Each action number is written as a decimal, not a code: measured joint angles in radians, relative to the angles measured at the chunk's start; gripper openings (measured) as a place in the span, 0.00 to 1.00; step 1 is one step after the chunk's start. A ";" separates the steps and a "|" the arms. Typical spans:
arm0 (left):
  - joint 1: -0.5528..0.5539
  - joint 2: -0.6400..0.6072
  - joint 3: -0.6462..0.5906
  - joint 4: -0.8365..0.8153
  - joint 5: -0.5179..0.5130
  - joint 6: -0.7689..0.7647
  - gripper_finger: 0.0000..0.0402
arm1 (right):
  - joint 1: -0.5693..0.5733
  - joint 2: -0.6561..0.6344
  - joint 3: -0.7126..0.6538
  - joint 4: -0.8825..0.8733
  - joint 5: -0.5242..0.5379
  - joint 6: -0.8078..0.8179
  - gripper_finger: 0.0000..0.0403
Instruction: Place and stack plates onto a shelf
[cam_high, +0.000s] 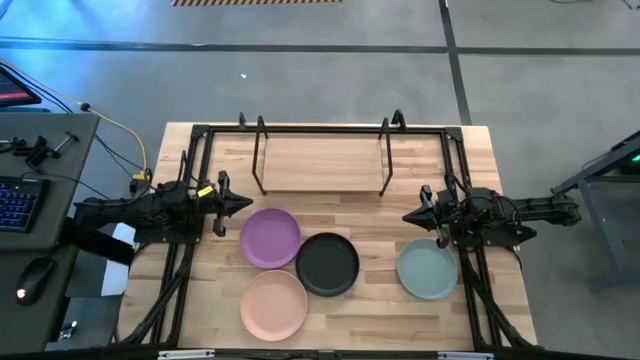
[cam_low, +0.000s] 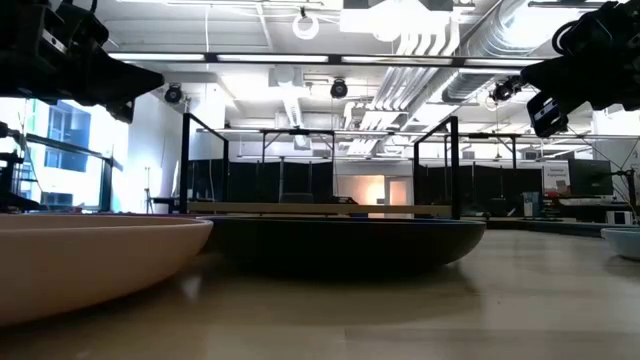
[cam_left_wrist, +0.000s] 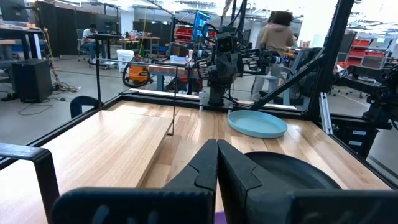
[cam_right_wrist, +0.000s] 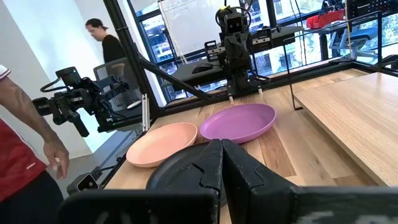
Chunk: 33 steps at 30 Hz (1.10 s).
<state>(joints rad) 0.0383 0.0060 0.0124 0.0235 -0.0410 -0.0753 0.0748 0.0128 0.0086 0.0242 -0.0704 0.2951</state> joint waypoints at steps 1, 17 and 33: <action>0.000 0.000 0.000 0.000 0.000 0.000 0.00 | 0.000 0.000 0.000 0.000 0.000 0.000 0.00; 0.000 0.000 0.000 0.000 0.000 0.000 0.00 | 0.000 0.000 0.000 0.000 0.000 0.000 0.00; 0.000 0.000 0.000 0.000 0.000 0.000 0.00 | 0.000 0.000 0.000 0.000 0.000 -0.012 0.00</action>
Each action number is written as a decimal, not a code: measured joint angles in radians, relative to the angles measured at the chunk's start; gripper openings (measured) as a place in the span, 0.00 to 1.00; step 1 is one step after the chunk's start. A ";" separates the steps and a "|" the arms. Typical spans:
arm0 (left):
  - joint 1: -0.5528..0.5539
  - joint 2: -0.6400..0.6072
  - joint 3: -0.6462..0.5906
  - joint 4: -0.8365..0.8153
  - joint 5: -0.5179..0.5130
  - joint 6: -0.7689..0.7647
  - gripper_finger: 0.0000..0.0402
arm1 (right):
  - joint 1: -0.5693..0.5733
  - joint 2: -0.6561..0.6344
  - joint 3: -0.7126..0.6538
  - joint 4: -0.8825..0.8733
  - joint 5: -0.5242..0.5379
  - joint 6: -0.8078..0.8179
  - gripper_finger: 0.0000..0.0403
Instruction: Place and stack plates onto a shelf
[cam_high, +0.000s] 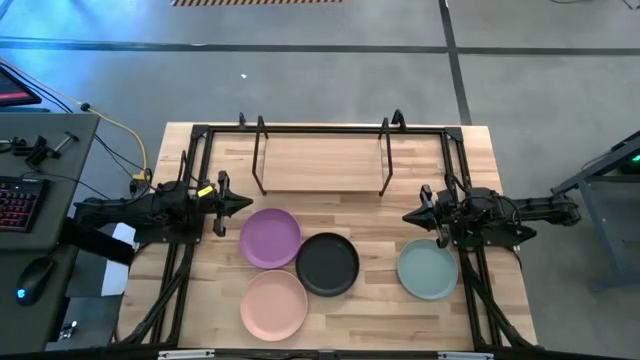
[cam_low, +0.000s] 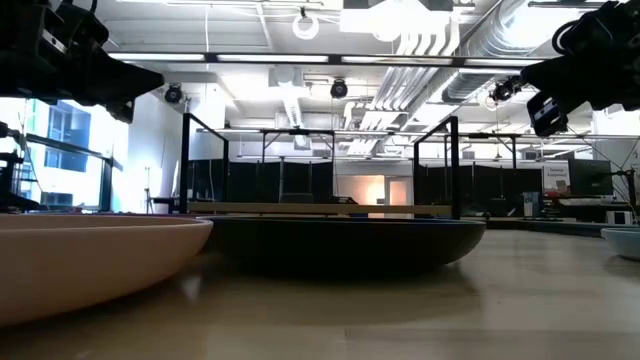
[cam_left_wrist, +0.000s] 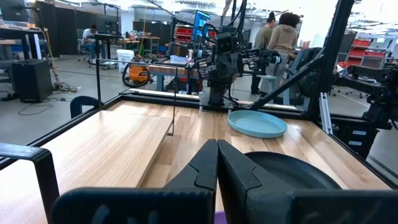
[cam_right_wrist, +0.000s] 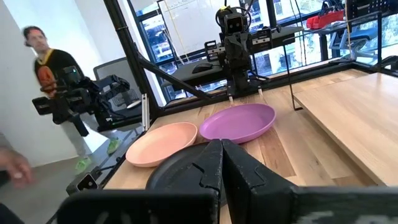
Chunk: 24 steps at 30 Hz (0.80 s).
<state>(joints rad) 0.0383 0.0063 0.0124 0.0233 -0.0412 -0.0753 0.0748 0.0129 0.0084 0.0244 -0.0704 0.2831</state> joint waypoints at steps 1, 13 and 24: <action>0.000 0.000 0.000 0.000 0.000 0.000 0.00 | 0.000 0.000 0.000 0.000 0.003 -0.013 0.00; 0.000 0.000 0.000 -0.001 0.000 0.000 0.00 | -0.002 0.001 0.000 0.733 0.592 0.393 0.00; 0.000 0.000 0.000 -0.003 0.000 0.000 0.00 | -0.009 0.422 0.444 0.284 0.357 0.415 0.03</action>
<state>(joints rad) 0.0383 0.0059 0.0124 0.0204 -0.0410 -0.0753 0.0662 0.4350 0.4529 0.3089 0.2869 0.6984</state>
